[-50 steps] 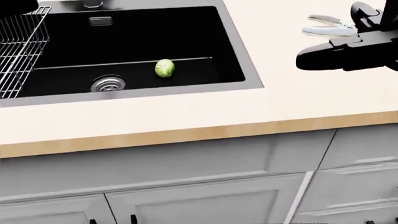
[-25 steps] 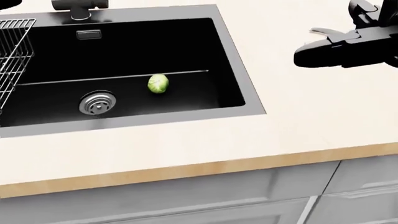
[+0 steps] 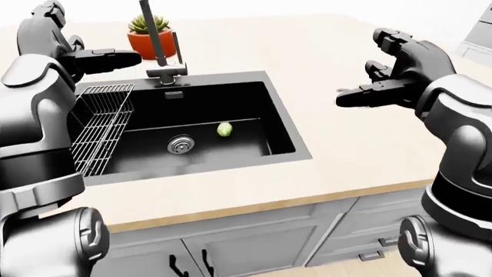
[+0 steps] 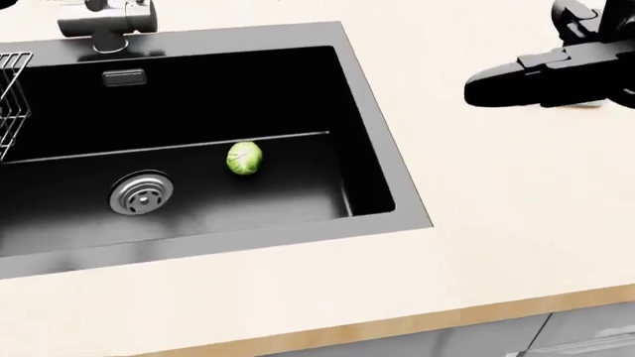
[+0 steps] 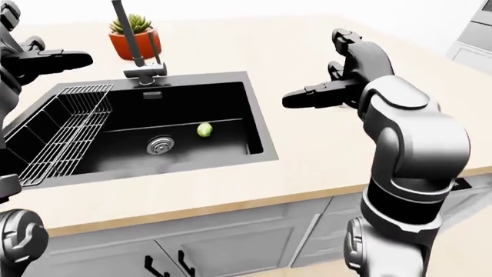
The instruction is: Turn the sink spout to the right.
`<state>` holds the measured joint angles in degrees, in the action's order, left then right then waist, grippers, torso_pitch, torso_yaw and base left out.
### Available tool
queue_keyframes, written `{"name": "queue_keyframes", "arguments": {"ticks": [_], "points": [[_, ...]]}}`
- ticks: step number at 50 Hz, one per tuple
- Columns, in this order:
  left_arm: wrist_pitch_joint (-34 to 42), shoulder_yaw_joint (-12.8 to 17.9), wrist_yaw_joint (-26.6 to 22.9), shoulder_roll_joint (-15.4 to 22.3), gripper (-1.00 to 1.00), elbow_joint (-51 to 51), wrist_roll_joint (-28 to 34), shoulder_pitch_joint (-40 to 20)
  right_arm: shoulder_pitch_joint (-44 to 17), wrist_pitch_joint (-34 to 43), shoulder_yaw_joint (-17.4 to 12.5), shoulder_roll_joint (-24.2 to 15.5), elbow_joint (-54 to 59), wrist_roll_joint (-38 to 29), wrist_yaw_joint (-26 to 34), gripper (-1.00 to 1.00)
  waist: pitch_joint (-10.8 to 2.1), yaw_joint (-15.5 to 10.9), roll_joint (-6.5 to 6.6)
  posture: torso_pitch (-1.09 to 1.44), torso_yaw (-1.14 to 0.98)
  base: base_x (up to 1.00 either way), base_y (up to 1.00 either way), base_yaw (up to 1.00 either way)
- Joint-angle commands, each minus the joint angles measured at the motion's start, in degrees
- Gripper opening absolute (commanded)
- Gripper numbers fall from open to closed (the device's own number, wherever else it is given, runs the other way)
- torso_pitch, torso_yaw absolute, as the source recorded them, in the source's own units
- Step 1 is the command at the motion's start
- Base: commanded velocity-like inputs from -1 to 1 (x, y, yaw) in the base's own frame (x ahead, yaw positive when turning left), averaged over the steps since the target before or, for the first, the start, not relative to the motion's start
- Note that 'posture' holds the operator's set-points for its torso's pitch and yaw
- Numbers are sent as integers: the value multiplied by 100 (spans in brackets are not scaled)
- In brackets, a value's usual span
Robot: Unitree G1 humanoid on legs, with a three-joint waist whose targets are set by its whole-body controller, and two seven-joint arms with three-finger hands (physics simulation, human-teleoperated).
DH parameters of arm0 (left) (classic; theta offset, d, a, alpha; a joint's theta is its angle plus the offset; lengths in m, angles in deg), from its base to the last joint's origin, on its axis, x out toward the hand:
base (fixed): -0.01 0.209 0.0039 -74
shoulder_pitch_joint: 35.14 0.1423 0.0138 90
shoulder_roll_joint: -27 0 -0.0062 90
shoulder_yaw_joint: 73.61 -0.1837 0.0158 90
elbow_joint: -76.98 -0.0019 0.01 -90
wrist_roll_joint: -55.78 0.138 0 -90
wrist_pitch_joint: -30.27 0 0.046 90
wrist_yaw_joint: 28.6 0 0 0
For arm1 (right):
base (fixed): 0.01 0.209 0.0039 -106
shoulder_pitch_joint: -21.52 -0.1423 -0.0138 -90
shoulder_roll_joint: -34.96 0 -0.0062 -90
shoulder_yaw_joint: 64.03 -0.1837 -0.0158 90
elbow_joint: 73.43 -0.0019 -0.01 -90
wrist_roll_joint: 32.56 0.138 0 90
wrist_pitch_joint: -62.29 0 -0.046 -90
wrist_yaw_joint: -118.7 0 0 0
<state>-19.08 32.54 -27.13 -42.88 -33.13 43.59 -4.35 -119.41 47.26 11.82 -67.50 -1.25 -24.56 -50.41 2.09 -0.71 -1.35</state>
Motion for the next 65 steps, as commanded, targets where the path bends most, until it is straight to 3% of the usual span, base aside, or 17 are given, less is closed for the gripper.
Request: {"name": "queue_keyframes", "arguments": {"ticks": [1, 2, 6, 12, 16, 25, 29, 30, 32, 39, 42, 50, 55, 57, 58, 61, 65], "points": [[-167, 3, -3, 56, 100, 191, -40, -199, -166, -145, -58, -78, -73, -44, -27, 100, -135, 14, -28, 0, 0, 15, 0, 0], [-174, 0, 3, 51, 100, 194, -46, -188, -155, -156, -55, -76, -73, -52, -30, 100, -174, 0, -216, 0, 0, 14, 0, 0], [-190, -13, 17, 65, 100, 164, -45, -204, -140, -142, -74, -72, -101, -52, -22, 100, -142, 24, -149, 0, 0, 15, 0, 0], [-154, 23, 22, 116, 100, 207, -78, -177, -139, -127, -80, -80, -116, -52, -14, 100, -56, 63, 188, 0, 0, 18, 0, 0], [-174, 33, 24, 139, 100, 193, -92, -149, -172, -128, -66, -92, -85, -61, -5, 100, -190, 176, 642, 0, 0, 18, 0, 0], [-128, 15, 30, 159, 100, 186, -107, -213, -261, -82, -16, -99, -58, -89, 17, 100, -83, 52, 249, 0, 0, 18, 0, 0], [-140, 18, 31, 168, 100, 156, -112, -229, -326, -32, 5, -107, -59, -111, 26, 100, -191, -13, -273, 0, 0, 19, 0, 0], [-138, 19, 34, 169, 100, 156, -115, -232, -326, -46, 11, -103, -46, -117, 30, 100, -151, 14, -81, 0, 0, 20, 0, 0], [-133, 19, 34, 174, 100, 160, -118, -235, -333, -46, 11, -100, -42, -125, 35, 100, -115, 19, -169, 0, 0, 19, 0, 0], [-145, 23, 51, 164, 100, 165, -130, -212, -325, -28, 8, -85, -73, -154, 53, 100, -249, 87, 159, 0, 0, 19, 0, 0], [-173, 9, 47, 164, 100, 108, -123, -242, -306, -30, -1, -73, -93, -162, 55, 100, -147, 136, 549, 0, 0, 19, 0, 0], [-204, 16, 40, 169, 100, 141, -121, -214, -290, -17, -13, -69, -117, -175, 68, 100, -187, 26, 332, 0, 0, 18, 0, 0], [-175, 46, 47, 184, 100, 141, -162, -215, -305, -2, -10, -79, -121, -178, 81, 100, -112, -39, -150, 0, 0, 18, 0, 0], [-176, 42, 58, 189, 100, 151, -166, -206, -308, -11, 2, -68, -112, -185, 77, 100, -78, 19, -70, 0, 0, 19, 0, 0], [-194, 32, 54, 190, 100, 141, -160, -199, -299, -24, 1, -61, -108, -188, 77, 100, -173, 113, -235, 0, 0, 20, 0, 0], [-228, 19, 46, 197, 100, 122, -140, -191, -296, -5, -9, -68, -130, -189, 85, 100, -270, 92, -168, 0, 0, 19, 0, 0], [-165, 24, -2, 197, 100, 178, -160, -179, -274, -28, -9, -63, -123, -195, 92, 100, -184, 103, 40, 0, 0, 20, 0, 0]]}}
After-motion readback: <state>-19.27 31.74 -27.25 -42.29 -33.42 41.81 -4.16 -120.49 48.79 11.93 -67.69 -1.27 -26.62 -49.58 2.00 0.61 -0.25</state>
